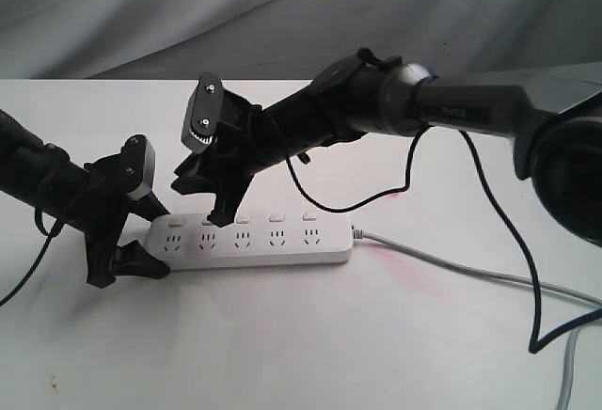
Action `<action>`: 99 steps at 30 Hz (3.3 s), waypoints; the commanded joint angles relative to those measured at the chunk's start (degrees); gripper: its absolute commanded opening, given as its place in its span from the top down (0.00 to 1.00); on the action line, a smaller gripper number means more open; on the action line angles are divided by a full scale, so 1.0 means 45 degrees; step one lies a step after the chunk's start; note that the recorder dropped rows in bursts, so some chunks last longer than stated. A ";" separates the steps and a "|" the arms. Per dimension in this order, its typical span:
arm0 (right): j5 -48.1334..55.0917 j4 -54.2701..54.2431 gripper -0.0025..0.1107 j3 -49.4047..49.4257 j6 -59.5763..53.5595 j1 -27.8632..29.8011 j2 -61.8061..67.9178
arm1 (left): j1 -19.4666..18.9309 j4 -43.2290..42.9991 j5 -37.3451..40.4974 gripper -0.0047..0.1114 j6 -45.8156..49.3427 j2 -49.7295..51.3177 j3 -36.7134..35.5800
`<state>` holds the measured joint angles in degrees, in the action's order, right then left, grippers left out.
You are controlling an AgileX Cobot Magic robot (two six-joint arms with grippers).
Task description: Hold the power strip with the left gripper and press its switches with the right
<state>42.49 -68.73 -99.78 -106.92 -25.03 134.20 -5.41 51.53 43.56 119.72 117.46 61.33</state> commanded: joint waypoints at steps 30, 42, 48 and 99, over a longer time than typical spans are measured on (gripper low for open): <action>-0.2039 -0.0757 0.53 -0.0074 -0.0193 -0.0544 0.0524 | 0.0074 0.0072 0.0054 0.36 0.0053 0.0007 0.0065; -0.2047 -0.0632 0.53 -0.0074 -0.0377 -0.0793 0.0722 | 0.0074 0.0072 0.0054 0.36 0.0053 0.0007 0.0065; -0.2385 -0.0478 0.53 -0.0074 -0.0517 -0.0793 0.0782 | 0.0074 0.0072 0.0054 0.36 0.0053 0.0007 0.0065; -0.2442 0.1569 0.53 -0.0074 0.0117 -0.1269 0.1782 | 0.0074 0.0072 0.0054 0.36 0.0053 0.0007 0.0065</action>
<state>30.58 -66.94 -101.12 -106.39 -30.27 139.85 -5.41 51.42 43.68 119.62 117.46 61.33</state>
